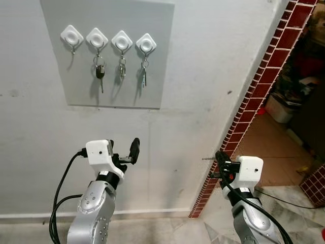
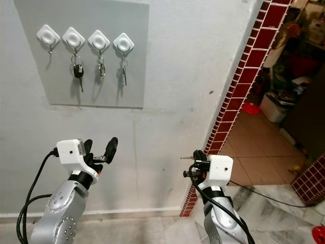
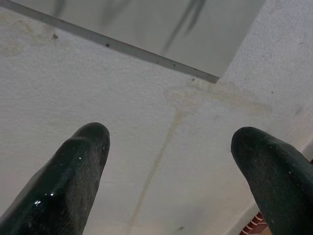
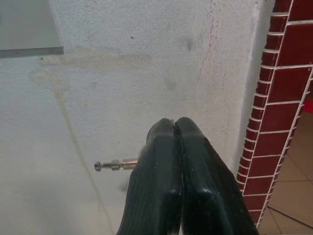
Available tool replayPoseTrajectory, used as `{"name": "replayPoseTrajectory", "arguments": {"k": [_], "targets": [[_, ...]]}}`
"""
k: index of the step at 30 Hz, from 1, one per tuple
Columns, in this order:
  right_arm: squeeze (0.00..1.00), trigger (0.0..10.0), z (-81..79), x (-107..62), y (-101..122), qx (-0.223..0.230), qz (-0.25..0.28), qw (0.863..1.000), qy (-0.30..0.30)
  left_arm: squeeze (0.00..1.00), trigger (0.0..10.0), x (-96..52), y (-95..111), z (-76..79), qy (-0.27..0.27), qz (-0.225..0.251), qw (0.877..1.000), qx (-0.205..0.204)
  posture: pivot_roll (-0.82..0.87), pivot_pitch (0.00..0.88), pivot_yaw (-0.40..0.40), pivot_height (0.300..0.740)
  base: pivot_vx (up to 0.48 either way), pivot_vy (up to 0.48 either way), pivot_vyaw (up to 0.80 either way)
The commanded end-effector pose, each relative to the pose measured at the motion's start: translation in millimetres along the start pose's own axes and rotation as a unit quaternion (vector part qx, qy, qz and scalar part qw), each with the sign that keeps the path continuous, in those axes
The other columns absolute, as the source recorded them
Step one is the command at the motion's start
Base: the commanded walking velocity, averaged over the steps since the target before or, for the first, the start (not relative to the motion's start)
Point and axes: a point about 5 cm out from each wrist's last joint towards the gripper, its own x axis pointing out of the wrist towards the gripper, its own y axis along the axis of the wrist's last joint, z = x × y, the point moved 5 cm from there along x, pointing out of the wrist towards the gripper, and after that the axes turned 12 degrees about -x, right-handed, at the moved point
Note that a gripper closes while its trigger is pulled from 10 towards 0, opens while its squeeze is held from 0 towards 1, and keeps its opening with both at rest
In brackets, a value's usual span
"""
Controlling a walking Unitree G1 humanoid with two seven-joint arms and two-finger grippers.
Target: Hang keys on a hook
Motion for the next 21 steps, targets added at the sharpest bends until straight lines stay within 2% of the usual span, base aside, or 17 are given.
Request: {"name": "replayPoseTrajectory", "arguments": {"k": [1,9,21], "targets": [[0.00,10.0,5.9,-0.1,6.1,-0.005,0.011,1.000,-0.011,0.00,10.0,1.0,0.8,1.5,0.000,0.001,1.000,-0.005,0.03,0.032,-0.069,0.740,0.000,0.000,0.00],[0.00,10.0,4.8,-0.5,6.1,-0.004,0.013,1.000,-0.011,0.00,10.0,0.9,0.5,0.4,0.001,0.000,1.000,-0.004,0.03,0.028,-0.068,0.740,0.000,0.255,0.00],[0.00,10.0,2.1,-0.3,4.4,0.004,0.017,1.000,-0.024,0.00,10.0,4.7,4.9,1.6,-0.015,-0.004,1.000,0.011,0.03,0.018,-0.015,0.740,0.000,0.000,0.00]]}}
